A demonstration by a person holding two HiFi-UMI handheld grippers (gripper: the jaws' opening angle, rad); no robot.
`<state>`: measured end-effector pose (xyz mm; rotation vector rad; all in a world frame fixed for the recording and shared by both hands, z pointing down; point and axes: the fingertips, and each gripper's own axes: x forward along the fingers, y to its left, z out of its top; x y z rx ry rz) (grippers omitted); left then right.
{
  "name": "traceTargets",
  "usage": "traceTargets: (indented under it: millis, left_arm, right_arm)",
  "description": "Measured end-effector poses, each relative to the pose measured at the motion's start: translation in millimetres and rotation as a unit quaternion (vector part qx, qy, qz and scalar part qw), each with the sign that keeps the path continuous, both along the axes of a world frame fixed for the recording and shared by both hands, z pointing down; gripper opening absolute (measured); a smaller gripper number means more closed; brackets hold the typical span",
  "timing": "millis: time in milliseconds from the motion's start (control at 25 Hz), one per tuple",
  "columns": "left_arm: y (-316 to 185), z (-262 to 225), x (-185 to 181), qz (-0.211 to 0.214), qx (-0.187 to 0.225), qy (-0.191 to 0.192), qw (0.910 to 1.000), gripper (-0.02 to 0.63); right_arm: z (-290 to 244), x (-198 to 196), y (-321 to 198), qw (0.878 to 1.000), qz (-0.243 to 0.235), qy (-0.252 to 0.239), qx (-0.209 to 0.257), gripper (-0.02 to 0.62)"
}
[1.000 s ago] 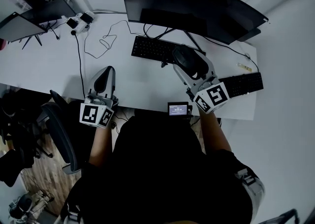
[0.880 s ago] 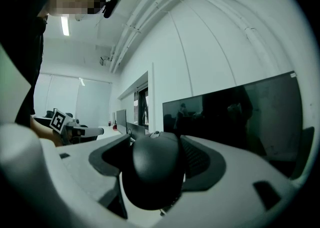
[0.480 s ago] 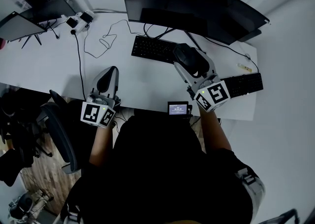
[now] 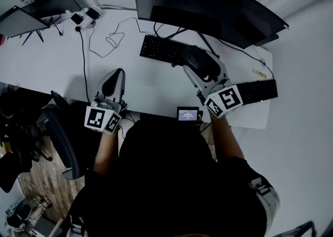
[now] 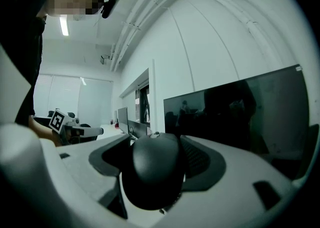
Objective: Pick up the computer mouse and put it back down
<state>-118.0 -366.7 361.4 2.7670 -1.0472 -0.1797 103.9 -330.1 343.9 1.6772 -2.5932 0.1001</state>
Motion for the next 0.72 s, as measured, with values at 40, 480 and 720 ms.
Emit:
traceTargets:
  millis: [40,480,720]
  left_arm:
    - [0,1,-1,-0.001,-0.001,0.000,1.0000,-0.005]
    - [1,13,-13,-0.016,-0.015,0.005,0.9997,-0.005]
    - [1,22,-25,-0.032,-0.026,0.008,0.9991,-0.005]
  right_arm:
    - [1,-1,-1,1.000,-0.002,0.000,-0.001,0.314]
    - [16,-30,-32,0.999,-0.030,-0.013,-0.003,0.314]
    - [15,-65,-56,0.998,-0.068,-0.014,0.001,0.314]
